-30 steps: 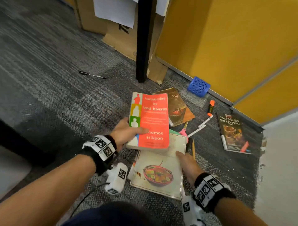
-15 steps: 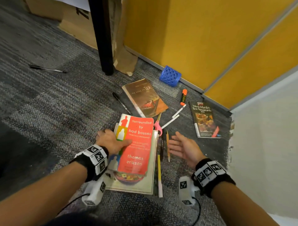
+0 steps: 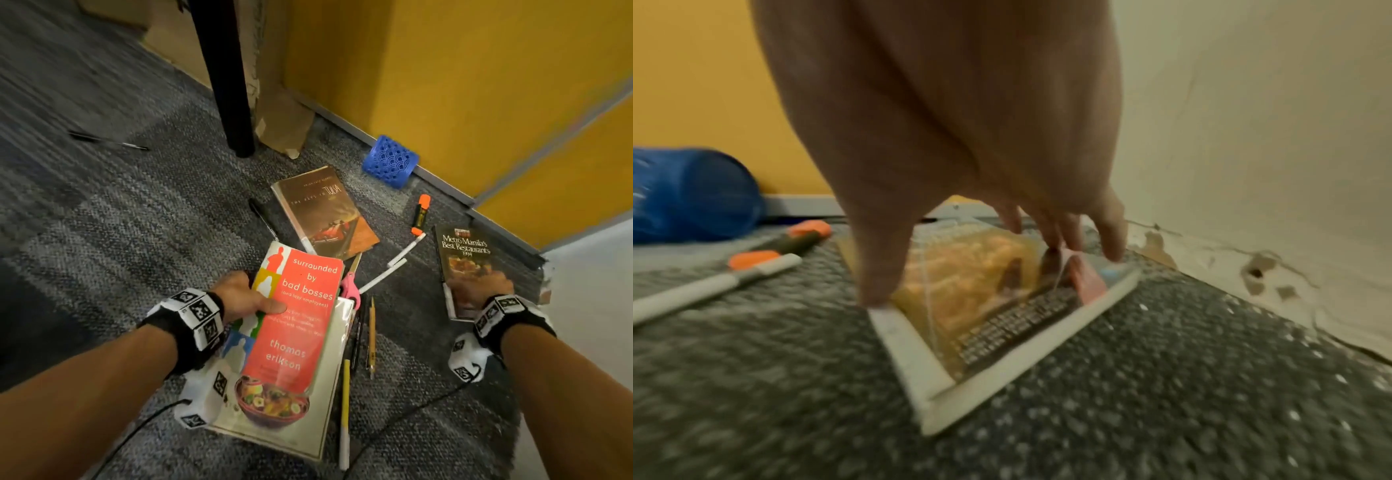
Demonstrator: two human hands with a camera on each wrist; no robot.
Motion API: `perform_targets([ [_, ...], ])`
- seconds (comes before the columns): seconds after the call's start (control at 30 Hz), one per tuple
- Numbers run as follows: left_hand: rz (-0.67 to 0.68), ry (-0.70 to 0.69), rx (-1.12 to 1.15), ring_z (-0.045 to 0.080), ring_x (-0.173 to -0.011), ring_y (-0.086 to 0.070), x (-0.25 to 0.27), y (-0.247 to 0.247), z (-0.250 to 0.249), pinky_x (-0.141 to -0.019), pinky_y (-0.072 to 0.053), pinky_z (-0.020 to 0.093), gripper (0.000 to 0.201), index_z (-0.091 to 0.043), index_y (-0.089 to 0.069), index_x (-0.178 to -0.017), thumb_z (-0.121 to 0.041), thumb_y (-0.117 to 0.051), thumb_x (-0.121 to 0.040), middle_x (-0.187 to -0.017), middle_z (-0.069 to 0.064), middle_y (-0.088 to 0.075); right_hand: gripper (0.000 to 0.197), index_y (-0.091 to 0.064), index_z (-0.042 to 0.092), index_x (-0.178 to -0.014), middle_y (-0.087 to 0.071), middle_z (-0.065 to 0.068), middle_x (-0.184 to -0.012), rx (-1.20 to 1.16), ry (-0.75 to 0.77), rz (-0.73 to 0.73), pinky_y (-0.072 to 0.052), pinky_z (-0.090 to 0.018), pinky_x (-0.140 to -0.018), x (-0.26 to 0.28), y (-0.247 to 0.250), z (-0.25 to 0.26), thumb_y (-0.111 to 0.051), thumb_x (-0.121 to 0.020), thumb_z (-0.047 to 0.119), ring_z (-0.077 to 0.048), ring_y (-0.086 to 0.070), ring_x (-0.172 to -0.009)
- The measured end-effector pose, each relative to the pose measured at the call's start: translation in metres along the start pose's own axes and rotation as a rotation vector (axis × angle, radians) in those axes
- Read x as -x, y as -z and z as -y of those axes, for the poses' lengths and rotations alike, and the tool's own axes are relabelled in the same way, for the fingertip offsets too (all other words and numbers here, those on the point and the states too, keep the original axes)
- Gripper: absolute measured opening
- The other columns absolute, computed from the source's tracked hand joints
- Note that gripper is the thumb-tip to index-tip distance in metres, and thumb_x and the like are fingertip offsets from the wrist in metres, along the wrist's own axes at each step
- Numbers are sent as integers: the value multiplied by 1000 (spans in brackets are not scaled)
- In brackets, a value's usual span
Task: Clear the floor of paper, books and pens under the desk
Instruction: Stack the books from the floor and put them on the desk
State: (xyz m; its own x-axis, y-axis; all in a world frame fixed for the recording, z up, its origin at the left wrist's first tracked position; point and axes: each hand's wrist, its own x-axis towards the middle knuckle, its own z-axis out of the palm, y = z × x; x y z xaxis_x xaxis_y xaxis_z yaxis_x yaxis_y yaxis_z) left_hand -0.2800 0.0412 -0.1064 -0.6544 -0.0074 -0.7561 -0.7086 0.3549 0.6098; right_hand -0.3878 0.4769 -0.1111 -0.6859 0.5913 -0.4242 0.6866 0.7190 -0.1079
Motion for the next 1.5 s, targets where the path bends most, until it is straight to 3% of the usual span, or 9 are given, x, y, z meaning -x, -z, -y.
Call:
perform_targets([
  [0.1, 17, 5, 3, 8, -69, -69, 3, 2, -2, -58, -53, 20, 35, -14, -68, -92, -16, -89, -65, -82, -4, -72, 138, -15, 31, -154, -9, -6, -164, 289, 69, 171, -21, -54, -118, -48, -19, -12, -46, -40, 102, -38, -13, -148],
  [0.23, -76, 14, -8, 26, -96, -68, 1, 1, -1, -85, -56, 41, 83, -13, -43, -119, -21, -95, -54, -108, 5, -69, 166, -5, 20, -157, -9, -14, -163, 328, -31, 147, -23, -55, -117, -14, -7, 1, -47, -19, 104, -41, -19, -146],
  [0.33, -67, 20, 4, 26, -96, -68, 4, 2, -3, -87, -56, 43, 90, -14, -42, -121, -24, -96, -51, -110, 5, -69, 145, -1, 14, -156, -6, -13, -163, 210, -81, 126, -18, -54, -117, 16, 2, 7, -56, -48, 95, -43, -11, -147],
  [0.43, -50, 38, 11, 25, -95, -69, 0, 4, 2, -84, -57, 41, 97, -16, -46, -120, -35, -98, -40, -107, 2, -71, 148, -19, 14, -153, -26, -13, -158, -13, -235, 175, -34, -57, -111, 1, -12, -11, -73, -37, 87, -43, -33, -139],
  [0.57, -29, -2, 2, 23, -94, -71, -34, 4, 26, -87, -57, 43, 124, -20, -56, -123, -57, -95, -11, -107, -1, -73, 91, -57, 11, -126, -62, -9, -127, -529, -88, 341, -60, -35, -66, -60, -59, -58, -89, -52, 52, -25, -68, -93],
  [0.73, -47, -15, -34, 26, -99, -69, -30, 2, 22, -89, -56, 44, 139, -17, -52, -129, -63, -90, -4, -114, 2, -70, 28, -63, 6, -100, -68, -10, -90, -944, -230, 83, -51, -29, -42, 59, -21, -2, -78, -79, 16, -18, -63, -65],
  [0.93, -91, -86, -153, 28, -113, -61, 4, 2, 8, -96, -51, 45, 111, -20, -42, -134, -59, -89, -40, -126, 3, -62, 31, -50, 2, -121, -66, -3, -107, -1184, 136, -100, -52, -17, -54, 178, 10, 49, -60, -95, 18, -12, -68, -81],
  [1.2, -158, -197, -338, 34, -141, -32, 29, 0, 10, -114, -26, 36, 50, -17, -29, -151, -32, -36, -104, -150, 16, -42, 27, -50, 14, -107, -68, -4, -99, -733, 506, 201, -52, -22, -63, 272, -84, 50, -56, -95, 38, -12, -67, -80],
  [1.5, -101, -216, -393, 38, -128, -46, 13, 3, 28, -111, -35, 40, 71, -40, -27, -148, -67, -49, -86, -145, 15, -40, 65, -38, 19, -56, -45, -2, -56, 342, 797, 211, -33, -33, -52, 240, -66, 82, -43, -81, 79, -20, -44, -52],
])
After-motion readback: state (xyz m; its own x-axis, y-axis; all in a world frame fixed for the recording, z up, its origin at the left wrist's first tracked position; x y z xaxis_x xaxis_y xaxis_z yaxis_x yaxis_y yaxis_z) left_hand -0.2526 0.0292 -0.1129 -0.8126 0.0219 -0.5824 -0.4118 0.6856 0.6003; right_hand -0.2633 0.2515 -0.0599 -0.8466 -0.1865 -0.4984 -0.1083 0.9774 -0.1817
